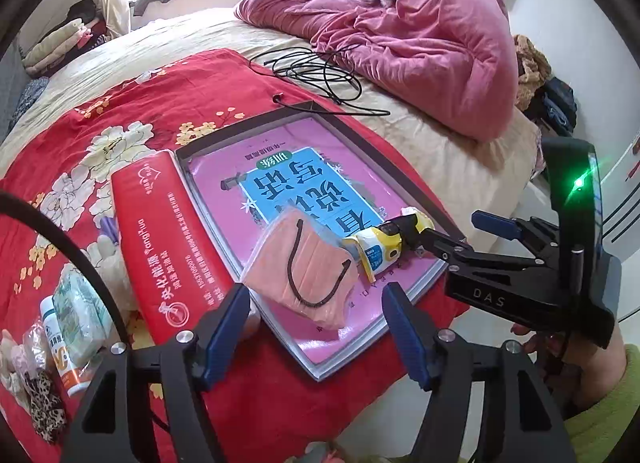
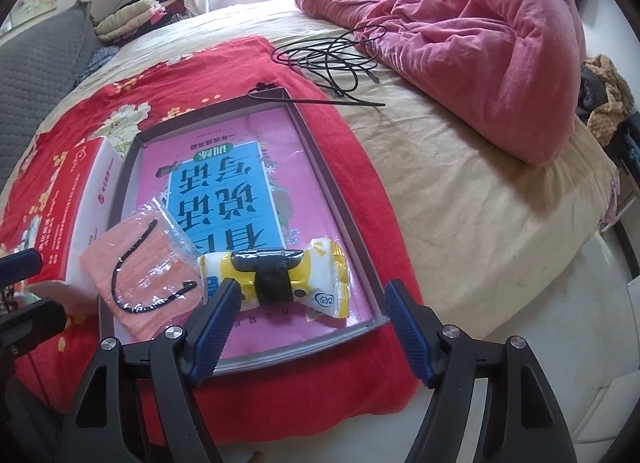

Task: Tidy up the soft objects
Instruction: 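Release snack packet on board with right tool while left releases mask bag, then move both open tools back to the pile of items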

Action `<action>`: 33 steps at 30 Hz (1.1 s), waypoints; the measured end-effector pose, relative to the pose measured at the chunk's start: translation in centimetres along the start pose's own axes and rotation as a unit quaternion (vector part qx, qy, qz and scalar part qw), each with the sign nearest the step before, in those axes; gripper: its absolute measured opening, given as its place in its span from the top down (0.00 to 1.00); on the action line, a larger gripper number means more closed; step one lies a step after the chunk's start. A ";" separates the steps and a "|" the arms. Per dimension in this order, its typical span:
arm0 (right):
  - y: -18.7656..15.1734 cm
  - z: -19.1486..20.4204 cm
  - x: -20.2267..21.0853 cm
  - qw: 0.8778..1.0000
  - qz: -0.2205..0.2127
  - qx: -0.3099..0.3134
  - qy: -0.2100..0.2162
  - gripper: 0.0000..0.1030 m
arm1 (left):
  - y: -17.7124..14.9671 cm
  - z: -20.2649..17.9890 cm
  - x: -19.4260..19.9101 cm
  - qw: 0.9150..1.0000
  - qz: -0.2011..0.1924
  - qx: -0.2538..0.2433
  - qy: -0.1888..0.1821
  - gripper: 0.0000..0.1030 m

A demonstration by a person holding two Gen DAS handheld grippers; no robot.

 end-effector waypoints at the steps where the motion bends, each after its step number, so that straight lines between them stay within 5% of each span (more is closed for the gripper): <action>1: 0.0 0.1 0.2 1.000 -0.001 0.001 -0.001 0.27 | 0.0 0.1 0.2 1.000 -0.002 0.003 -0.001 0.34; 33: 2.2 7.8 6.6 0.997 -0.059 0.053 0.017 0.24 | -4.4 6.3 8.1 0.996 -0.040 0.072 0.035 0.32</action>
Point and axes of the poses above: each gripper's, at about its wrist camera, not at the fingertips, and x roughly against the way its jaws point, z to its left, y to its top, the point moved 4 cm from there along -x, roughly the way its jaws point, and after that the axes turned 6 degrees about x, right-handed, at the moved point
